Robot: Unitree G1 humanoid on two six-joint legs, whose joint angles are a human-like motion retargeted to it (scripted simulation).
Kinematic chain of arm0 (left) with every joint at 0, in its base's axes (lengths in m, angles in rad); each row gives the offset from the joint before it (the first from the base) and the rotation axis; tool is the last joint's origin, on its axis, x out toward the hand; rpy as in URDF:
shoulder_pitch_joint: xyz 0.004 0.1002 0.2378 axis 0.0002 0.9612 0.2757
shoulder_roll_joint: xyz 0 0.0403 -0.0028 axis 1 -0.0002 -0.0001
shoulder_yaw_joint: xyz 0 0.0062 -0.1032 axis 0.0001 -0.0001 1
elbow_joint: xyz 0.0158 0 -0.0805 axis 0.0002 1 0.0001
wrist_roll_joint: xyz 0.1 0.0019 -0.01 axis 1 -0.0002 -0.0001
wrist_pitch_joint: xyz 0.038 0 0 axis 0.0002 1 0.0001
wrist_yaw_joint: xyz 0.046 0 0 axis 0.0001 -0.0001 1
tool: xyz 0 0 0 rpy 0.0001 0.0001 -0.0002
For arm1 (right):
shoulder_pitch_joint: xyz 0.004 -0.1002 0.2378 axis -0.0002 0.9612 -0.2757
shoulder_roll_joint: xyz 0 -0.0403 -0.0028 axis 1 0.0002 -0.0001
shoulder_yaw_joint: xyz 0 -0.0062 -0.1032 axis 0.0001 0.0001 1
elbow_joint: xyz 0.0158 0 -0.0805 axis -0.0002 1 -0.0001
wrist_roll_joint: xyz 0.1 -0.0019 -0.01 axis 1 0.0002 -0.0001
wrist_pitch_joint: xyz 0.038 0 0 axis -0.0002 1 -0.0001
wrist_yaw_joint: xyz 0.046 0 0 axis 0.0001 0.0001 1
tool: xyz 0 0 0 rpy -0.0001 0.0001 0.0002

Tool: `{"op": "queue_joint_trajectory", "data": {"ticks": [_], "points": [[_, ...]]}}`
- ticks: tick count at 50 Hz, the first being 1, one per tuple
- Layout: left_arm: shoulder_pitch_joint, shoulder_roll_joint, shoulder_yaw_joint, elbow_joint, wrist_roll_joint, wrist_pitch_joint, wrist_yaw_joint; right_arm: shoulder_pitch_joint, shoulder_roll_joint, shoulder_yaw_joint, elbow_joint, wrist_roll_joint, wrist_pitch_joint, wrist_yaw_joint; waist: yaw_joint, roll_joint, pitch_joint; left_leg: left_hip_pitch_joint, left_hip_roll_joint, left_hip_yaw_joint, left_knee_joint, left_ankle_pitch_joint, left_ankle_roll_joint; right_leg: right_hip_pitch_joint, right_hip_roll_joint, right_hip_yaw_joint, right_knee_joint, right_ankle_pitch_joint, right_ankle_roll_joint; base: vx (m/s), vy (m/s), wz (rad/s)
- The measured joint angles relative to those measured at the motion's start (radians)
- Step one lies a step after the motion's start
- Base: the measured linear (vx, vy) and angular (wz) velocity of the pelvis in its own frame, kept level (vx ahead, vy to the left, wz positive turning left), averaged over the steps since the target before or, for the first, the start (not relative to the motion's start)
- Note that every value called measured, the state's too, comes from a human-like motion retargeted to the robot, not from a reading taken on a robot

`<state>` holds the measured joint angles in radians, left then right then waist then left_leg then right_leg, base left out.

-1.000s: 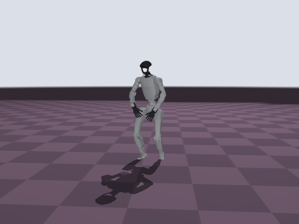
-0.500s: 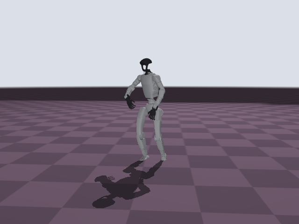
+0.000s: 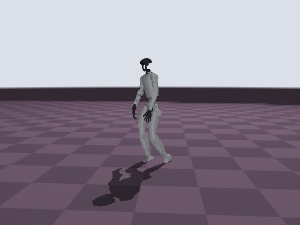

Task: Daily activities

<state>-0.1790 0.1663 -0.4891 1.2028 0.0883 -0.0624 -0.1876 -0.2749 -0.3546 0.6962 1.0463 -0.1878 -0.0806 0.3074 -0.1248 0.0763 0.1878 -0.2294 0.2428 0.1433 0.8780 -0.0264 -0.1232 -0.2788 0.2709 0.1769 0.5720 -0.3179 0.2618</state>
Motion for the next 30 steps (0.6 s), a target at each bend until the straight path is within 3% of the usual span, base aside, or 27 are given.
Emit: {"op": "queue_joint_trajectory", "data": {"ticks": [8, 20, 23, 25, 28, 30], "points": [[-0.006, -0.025, -0.012, 0.076, -0.028, 0.006, -0.031, 0.015, 0.040, -0.023, 0.012, 0.070, -0.005, -0.042, -0.051, 0.011, 0.006, 0.053, 0.000, 0.013, 0.006, 0.008, 0.000, 0.034, 0.066, 0.085, -0.013, 0.016, 0.000, 0.09, 0.03, -1.08], [0.003, -0.001, -0.038, 0.082, -0.079, 0.001, -0.046, 0.024, 0.041, 0.017, -0.036, 0.088, -0.003, -0.019, -0.141, -0.022, 0.002, 0.134, -0.086, 0.106, -0.084, 0.125, -0.005, 0.056, 0.084, 0.238, -0.017, 0.005, 0.000, -0.02, 0.12, -1.71], [0.016, 0.003, -0.039, 0.082, -0.084, 0.000, -0.057, 0.027, 0.043, 0.026, -0.042, 0.083, -0.002, -0.013, -0.160, -0.047, -0.015, 0.147, -0.135, 0.166, -0.140, 0.170, -0.004, 0.017, -0.004, 0.198, 0.047, -0.038, 0.000, -0.18, 0.25, -2.49], [0.026, 0.005, -0.040, 0.084, -0.083, 0.001, -0.071, 0.028, 0.045, 0.031, -0.041, 0.078, 0.000, -0.007, -0.172, -0.084, -0.042, 0.165, -0.205, 0.227, -0.216, 0.216, 0.003, -0.037, -0.158, 0.108, 0.137, -0.086, -0.006, -0.21, 0.32, -2.87], [0.050, 0.010, -0.035, 0.090, -0.081, 0.003, -0.085, 0.034, 0.058, 0.043, -0.034, 0.068, 0.000, 0.002, -0.170, -0.114, -0.067, 0.194, -0.255, 0.308, -0.306, 0.270, -0.004, -0.086, -0.351, -0.091, 0.241, -0.107, -0.139, -0.19, 0.14, -3.01], [0.062, 0.014, -0.031, 0.094, -0.076, 0.004, -0.094, 0.036, 0.066, 0.047, -0.026, 0.062, 0.001, 0.007, -0.167, -0.137, -0.088, 0.222, -0.304, 0.340, -0.401, 0.322, -0.014, -0.101, -0.440, -0.163, 0.270, -0.117, -0.185, -0.16, 0.06, -2.62]]}}
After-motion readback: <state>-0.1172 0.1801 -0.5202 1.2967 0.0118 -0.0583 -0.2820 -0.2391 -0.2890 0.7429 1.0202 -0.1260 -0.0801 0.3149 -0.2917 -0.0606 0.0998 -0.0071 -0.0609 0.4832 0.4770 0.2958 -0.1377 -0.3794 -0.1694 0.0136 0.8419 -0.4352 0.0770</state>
